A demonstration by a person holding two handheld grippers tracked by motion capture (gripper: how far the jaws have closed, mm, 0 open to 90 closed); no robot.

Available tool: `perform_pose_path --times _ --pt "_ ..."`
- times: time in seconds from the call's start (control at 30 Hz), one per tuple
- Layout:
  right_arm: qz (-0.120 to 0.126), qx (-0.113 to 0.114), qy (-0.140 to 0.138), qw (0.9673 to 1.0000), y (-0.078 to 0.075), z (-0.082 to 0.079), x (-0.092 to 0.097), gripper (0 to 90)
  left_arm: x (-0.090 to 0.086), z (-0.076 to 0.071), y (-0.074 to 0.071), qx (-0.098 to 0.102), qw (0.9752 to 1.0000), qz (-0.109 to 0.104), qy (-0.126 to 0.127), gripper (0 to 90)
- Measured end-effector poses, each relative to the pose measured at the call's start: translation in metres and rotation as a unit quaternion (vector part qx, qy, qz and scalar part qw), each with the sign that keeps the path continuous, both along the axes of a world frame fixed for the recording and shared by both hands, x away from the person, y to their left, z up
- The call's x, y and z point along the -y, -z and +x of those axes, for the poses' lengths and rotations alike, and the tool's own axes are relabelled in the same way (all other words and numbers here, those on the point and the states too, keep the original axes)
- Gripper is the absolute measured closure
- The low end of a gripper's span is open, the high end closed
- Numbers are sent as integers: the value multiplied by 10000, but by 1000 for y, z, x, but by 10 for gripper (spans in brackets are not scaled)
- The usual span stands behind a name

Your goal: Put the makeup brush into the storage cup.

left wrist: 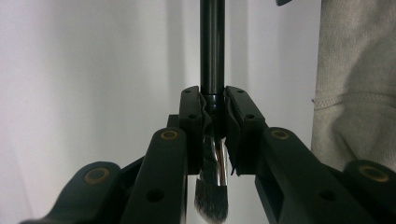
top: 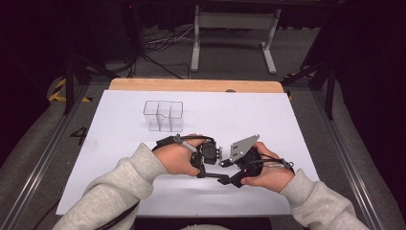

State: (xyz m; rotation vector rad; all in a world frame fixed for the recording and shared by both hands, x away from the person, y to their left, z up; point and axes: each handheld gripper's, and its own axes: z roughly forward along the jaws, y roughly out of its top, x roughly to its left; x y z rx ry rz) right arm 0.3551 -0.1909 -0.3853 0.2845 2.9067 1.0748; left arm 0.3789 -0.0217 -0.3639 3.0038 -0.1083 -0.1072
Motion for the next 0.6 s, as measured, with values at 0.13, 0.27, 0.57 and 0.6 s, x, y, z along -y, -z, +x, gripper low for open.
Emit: perform_pose_path --times 0.13,0.27,0.57,0.6 --pt "-44 -41 -24 10000 2 -1 -1 524 0 0 -1 35 10000 -28 7 781" --pt "-99 -77 -101 9999 4 -1 -2 586 1 -2 -1 30 9999 -88 -66 780" --pt "-181 -82 -210 9996 10 0 -4 709 1 -2 2 14 10000 -77 -49 780" --pt "-177 -82 -128 9997 10 -1 -4 720 2 -2 2 0 10000 -61 -42 781"
